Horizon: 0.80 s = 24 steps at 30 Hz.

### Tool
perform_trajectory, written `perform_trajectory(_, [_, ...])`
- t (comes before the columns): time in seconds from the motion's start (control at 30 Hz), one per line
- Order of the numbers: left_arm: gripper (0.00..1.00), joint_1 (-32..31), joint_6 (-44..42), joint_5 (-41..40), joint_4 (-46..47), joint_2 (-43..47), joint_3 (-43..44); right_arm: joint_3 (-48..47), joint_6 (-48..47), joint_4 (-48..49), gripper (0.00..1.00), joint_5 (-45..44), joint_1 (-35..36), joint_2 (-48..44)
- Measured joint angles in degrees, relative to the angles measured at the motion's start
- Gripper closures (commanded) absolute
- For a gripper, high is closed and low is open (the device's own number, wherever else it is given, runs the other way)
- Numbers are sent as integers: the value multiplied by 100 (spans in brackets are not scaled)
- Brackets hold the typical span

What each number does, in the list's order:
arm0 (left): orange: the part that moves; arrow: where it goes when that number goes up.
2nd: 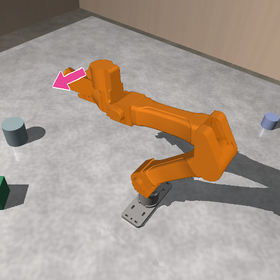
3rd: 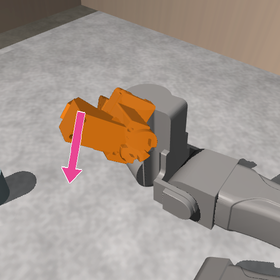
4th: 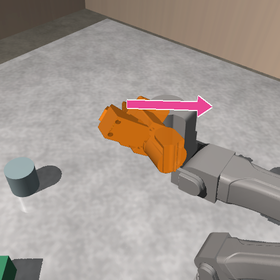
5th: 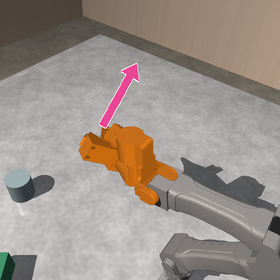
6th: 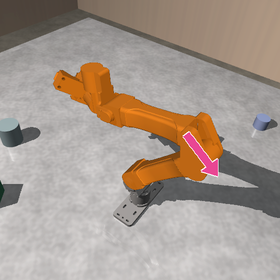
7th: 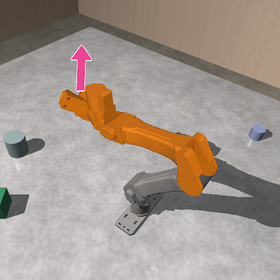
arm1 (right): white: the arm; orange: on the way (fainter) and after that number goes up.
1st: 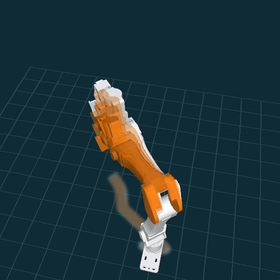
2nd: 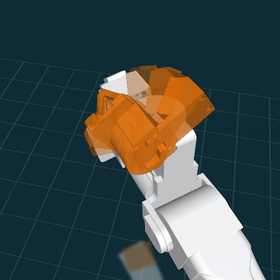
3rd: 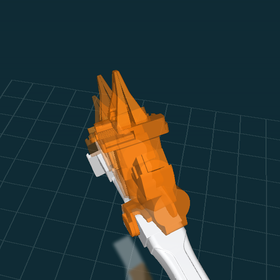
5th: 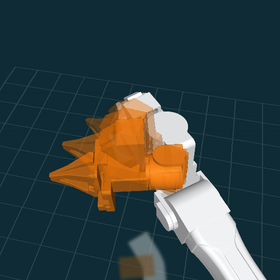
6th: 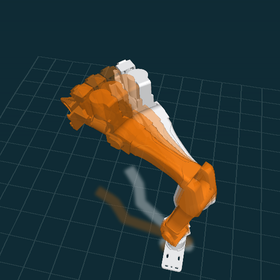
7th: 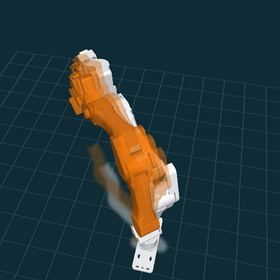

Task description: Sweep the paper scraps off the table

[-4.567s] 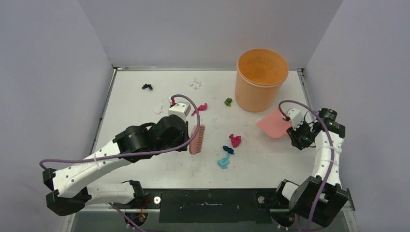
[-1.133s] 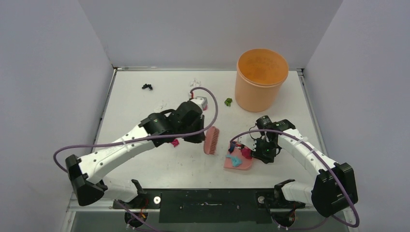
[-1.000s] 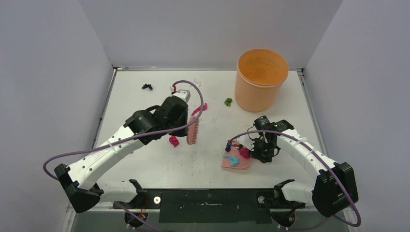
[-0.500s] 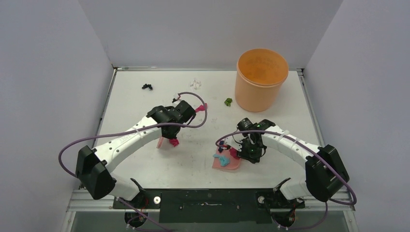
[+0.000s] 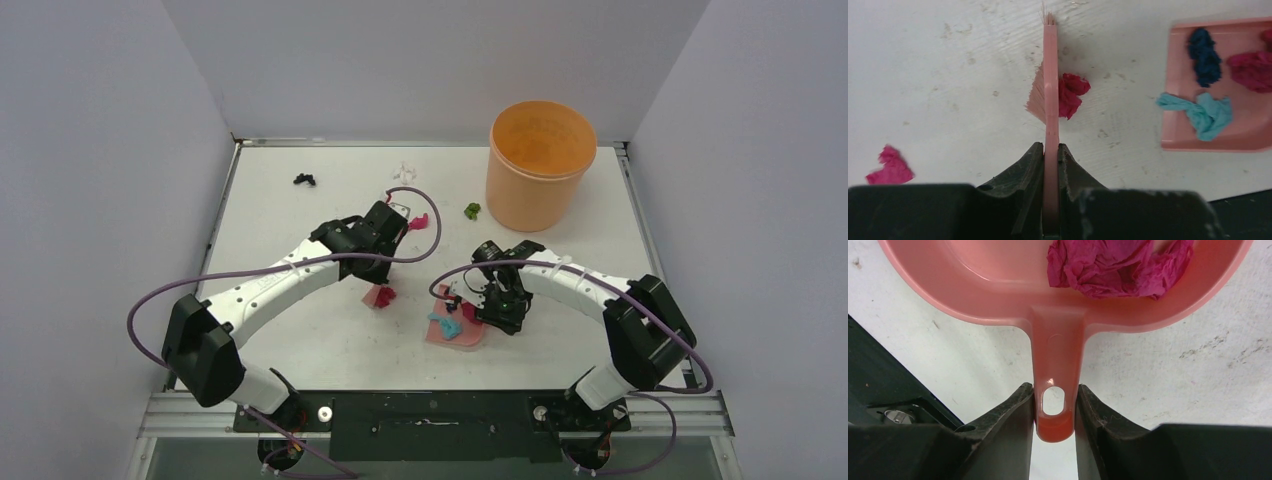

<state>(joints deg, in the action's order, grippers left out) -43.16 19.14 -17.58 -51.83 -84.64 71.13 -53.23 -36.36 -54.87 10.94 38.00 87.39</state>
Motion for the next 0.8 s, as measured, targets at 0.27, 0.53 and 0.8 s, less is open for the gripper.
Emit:
perform_trajectory(0.27, [100, -33, 455, 1464, 1224, 960, -979, -238, 116, 151, 95, 11, 116, 356])
perform_trajectory(0.53, [100, -24, 1137, 2247, 2052, 1670, -1606, -278, 197, 219, 95, 105, 254, 501])
perform_trajectory(0.8, [100, -7, 1370, 2168, 2114, 2275, -1615, -57, 258, 538, 95, 221, 258, 289])
